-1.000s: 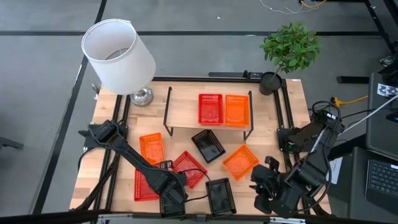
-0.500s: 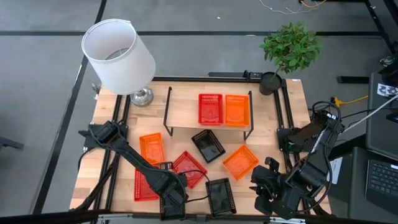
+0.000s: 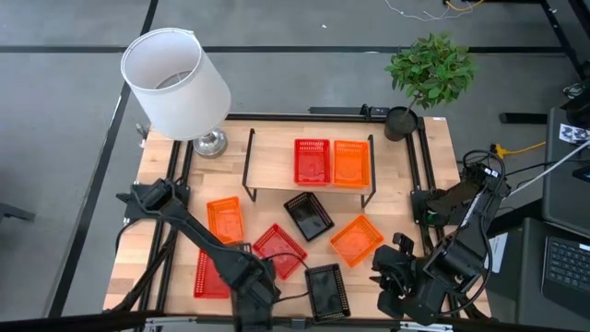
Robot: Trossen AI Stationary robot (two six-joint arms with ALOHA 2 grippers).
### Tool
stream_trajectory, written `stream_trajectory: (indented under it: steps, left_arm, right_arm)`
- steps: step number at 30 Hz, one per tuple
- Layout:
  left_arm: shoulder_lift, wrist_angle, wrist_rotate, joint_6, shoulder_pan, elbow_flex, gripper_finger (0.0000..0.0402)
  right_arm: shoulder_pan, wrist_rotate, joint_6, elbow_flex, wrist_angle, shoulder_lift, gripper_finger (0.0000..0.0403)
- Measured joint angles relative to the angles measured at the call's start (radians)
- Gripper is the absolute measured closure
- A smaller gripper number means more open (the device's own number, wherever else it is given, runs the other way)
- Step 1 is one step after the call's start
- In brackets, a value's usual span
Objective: Stack baskets on shelf by color
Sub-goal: Put the bottom left black bin on the shelf
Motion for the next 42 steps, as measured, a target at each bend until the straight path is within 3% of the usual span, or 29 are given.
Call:
stream_trajectory:
  steps: [7, 14, 20, 29, 36, 42]
  left_arm:
    - [-0.001, -0.206, 0.01, 0.04, -0.021, 0.344, 0.04]
    - [-0.004, -0.365, -0.219, 0.278, 0.031, 0.643, 0.0401]
    - [-0.144, -0.411, -0.26, 0.485, 0.221, 0.56, 0.0401]
    - [-0.267, -0.418, -0.013, 0.859, 0.708, 0.531, 0.0401]
    - [-0.23, -0.419, 0.124, 1.048, 1.02, 0.528, 0.0401]
    - [-0.145, -0.419, 0.177, 1.197, 1.134, 0.527, 0.0401]
  right_arm:
    - [0.0, -0.007, -0.003, 0.0, 0.001, 0.0, 0.0295]
    - [0.002, -0.036, -0.007, 0.0, 0.002, 0.0, 0.0295]
    - [0.006, -0.036, -0.045, 0.0, 0.003, 0.0, 0.0295]
    - [0.006, -0.028, -0.047, 0.0, 0.006, 0.003, 0.0295]
    - [0.005, -0.028, -0.047, 0.0, 0.009, 0.003, 0.0295]
    - [0.005, -0.027, -0.047, 0.0, 0.008, 0.003, 0.0295]
